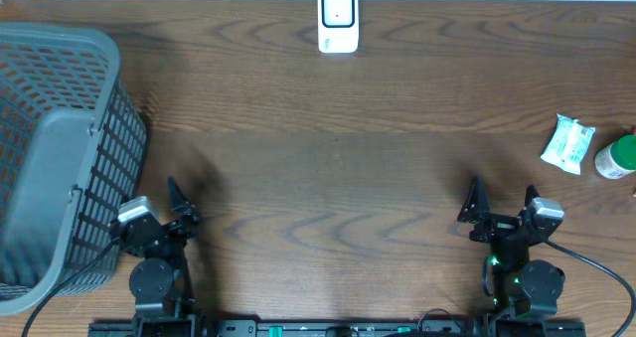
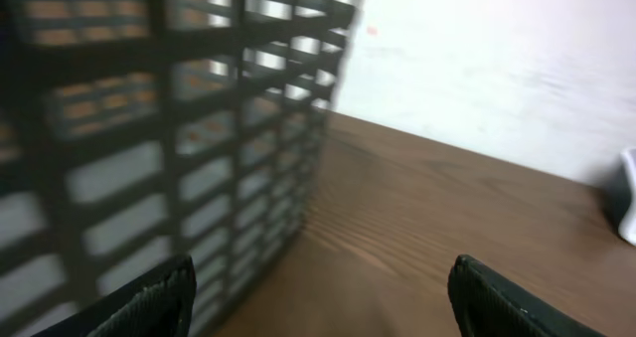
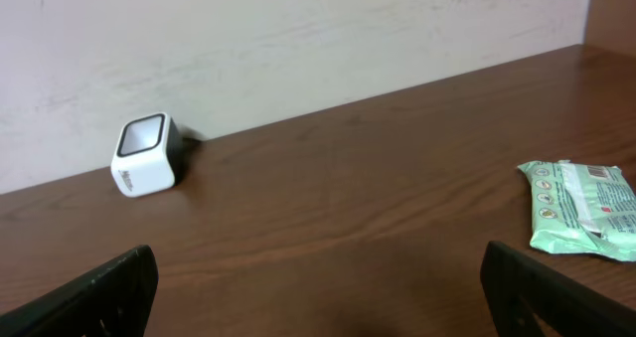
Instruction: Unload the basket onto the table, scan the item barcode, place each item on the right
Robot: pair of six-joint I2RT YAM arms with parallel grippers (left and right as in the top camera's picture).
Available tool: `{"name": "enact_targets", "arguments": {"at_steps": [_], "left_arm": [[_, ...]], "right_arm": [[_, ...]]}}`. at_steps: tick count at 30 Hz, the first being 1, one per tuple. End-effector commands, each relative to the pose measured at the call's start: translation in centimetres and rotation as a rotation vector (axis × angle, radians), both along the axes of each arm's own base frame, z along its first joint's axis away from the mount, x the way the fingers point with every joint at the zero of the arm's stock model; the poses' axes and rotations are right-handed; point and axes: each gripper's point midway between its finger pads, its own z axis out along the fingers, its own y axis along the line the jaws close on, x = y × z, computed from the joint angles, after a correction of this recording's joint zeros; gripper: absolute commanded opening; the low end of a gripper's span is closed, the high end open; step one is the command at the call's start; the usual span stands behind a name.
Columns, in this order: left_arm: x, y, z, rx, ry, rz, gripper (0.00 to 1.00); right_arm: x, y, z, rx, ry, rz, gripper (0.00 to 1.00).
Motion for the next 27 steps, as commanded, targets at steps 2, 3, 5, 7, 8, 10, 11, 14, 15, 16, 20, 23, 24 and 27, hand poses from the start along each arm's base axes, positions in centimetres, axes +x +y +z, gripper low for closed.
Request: {"name": "enact_targets", "arguments": {"at_steps": [2, 3, 5, 7, 8, 10, 11, 14, 15, 16, 20, 23, 24, 27], "left_arm": [[0.5, -1.8, -2.1, 0.013, 0.072, -0.113, 0.82], [0.5, -2.1, -2.1, 0.011, 0.074, -0.129, 0.82], [0.7, -3.1, -2.3, 0.016, 0.083, -0.188, 0.81], [0.7, -4.0, -2.5, 0.040, 0.096, -0.244, 0.82], [0.8, -4.1, -2.5, 0.043, 0.096, -0.249, 0.82], [0.8, -4.1, -2.5, 0.043, 0.096, -0.248, 0.82], [0.8, -4.1, -2.5, 0.043, 0.096, -0.248, 0.82], [0.8, -4.1, -2.5, 0.042, 0.097, -0.248, 0.82], [0.8, -4.1, -2.6, 0.042, 0.097, -0.249, 0.81], [0.8, -4.1, -2.6, 0.042, 0.099, -0.249, 0.82], [0.8, -4.1, -3.1, 0.039, 0.123, -0.249, 0.82], [0.8, -4.0, -4.0, 0.033, 0.160, -0.249, 0.81], [0.8, -4.0, -4.3, 0.031, 0.173, -0.249, 0.82], [0.8, -4.0, -5.2, 0.024, 0.215, -0.250, 0.82]], "right_arm": [[0.0, 0.1, 0.0, 0.012, -0.002, 0.003, 0.99], [0.0, 0.1, 0.0, 0.012, -0.002, 0.003, 0.99], [0.0, 0.1, 0.0, 0.012, -0.002, 0.003, 0.99], [0.0, 0.1, 0.0, 0.012, -0.002, 0.003, 0.99], [0.0, 0.1, 0.0, 0.012, -0.002, 0.003, 0.99], [0.0, 0.1, 0.0, 0.012, -0.002, 0.003, 0.99], [0.0, 0.1, 0.0, 0.012, -0.002, 0.003, 0.99], [0.0, 0.1, 0.0, 0.012, -0.002, 0.003, 0.99], [0.0, 0.1, 0.0, 0.012, -0.002, 0.003, 0.99], [0.0, 0.1, 0.0, 0.012, -0.002, 0.003, 0.99], [0.0, 0.1, 0.0, 0.012, -0.002, 0.003, 0.99], [0.0, 0.1, 0.0, 0.012, -0.002, 0.003, 0.99], [0.0, 0.1, 0.0, 0.012, -0.002, 0.003, 0.99], [0.0, 0.1, 0.0, 0.012, -0.002, 0.003, 0.99]]}}
